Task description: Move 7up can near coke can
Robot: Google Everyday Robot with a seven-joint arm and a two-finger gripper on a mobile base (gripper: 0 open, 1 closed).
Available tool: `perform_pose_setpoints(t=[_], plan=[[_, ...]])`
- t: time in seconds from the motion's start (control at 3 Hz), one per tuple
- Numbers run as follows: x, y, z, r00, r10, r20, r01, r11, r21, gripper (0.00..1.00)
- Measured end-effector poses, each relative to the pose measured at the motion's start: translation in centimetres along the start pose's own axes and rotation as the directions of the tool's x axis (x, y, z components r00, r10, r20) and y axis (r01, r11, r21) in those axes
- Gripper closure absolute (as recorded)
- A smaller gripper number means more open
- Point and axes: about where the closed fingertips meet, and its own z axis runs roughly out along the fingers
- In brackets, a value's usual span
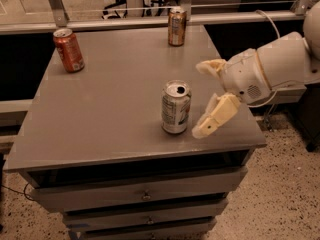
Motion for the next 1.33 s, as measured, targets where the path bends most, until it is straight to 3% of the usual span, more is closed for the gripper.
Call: perform_pose_setpoints(t=[0.33, 0.67, 1.0, 1.33], plan=[[-0.3, 0.3, 2.7, 0.991, 0.021, 0.134, -0.017, 0.9992, -0.037, 0.0], [-0.2, 0.4, 4.6, 0.971, 0.06, 0.23, -0.047, 0.997, -0.061, 0.19], [-0.3, -0.1, 5.6, 0.957, 0.073, 0.28, -0.056, 0.9961, -0.067, 0.42], [-0.8, -1.5, 5.0, 0.955, 0.051, 0.291, -0.039, 0.9982, -0.044, 0.65]])
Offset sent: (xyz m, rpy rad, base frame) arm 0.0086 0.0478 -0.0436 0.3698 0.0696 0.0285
